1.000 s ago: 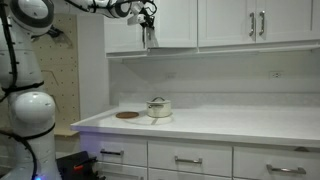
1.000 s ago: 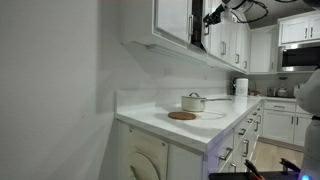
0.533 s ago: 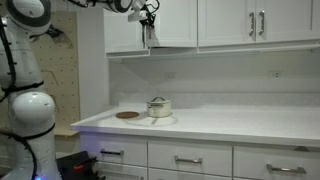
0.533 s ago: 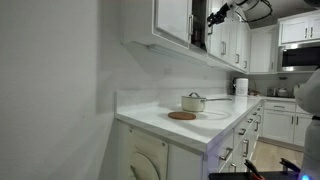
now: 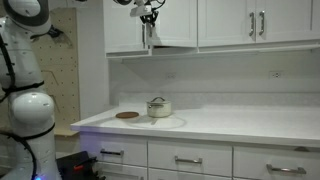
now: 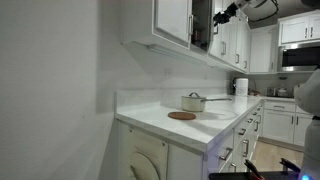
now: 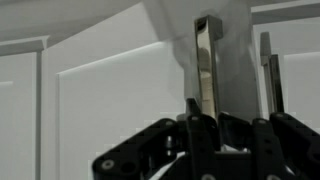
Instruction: Open the top right cupboard door
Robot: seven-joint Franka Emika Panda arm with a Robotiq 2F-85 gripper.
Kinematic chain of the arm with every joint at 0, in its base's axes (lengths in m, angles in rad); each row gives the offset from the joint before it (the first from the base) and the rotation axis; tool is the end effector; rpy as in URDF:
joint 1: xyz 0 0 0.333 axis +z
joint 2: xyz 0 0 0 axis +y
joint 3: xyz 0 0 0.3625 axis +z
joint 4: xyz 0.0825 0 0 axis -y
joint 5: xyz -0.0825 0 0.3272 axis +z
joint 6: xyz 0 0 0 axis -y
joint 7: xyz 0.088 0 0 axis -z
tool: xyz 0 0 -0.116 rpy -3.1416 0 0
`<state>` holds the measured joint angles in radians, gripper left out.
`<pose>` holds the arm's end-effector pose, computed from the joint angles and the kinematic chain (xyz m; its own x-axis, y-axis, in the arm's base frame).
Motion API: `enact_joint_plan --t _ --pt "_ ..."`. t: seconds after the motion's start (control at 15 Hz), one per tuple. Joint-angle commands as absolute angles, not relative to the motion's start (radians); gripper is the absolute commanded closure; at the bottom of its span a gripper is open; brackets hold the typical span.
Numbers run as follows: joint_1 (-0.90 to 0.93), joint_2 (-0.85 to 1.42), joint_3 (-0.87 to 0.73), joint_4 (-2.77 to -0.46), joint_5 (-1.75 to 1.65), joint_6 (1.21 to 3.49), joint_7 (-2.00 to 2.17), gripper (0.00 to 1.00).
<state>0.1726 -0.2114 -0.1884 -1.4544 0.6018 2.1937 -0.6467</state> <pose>0.4330 -0.0030 0.8985 0.3858 0.1933 0.9021 0.5055 -0.8623 -0.0314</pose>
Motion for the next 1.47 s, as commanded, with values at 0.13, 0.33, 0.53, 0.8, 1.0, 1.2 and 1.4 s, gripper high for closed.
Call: enact_joint_plan --t 0.13,0.33,0.53,0.8,1.0,1.2,1.4 --pt "0.041 -0.183 -0.272 -1.382 0.677 2.043 -0.683 0.99" --pt "0.000 -0.163 -0.305 -1.353 0.768 1.963 -0.776 0.99" --pt "-0.048 -0.130 -0.336 -1.314 0.861 1.881 -0.862 0.99" --pt "-0.107 -0.085 -0.344 -1.264 0.958 1.799 -0.934 0.99" --pt "-0.142 -0.058 -0.339 -1.233 1.000 1.760 -0.958 0.99" --pt "-0.166 -0.040 -0.336 -1.207 1.025 1.727 -0.968 0.99" --pt "-0.186 -0.021 -0.338 -1.183 1.045 1.696 -0.978 0.99"
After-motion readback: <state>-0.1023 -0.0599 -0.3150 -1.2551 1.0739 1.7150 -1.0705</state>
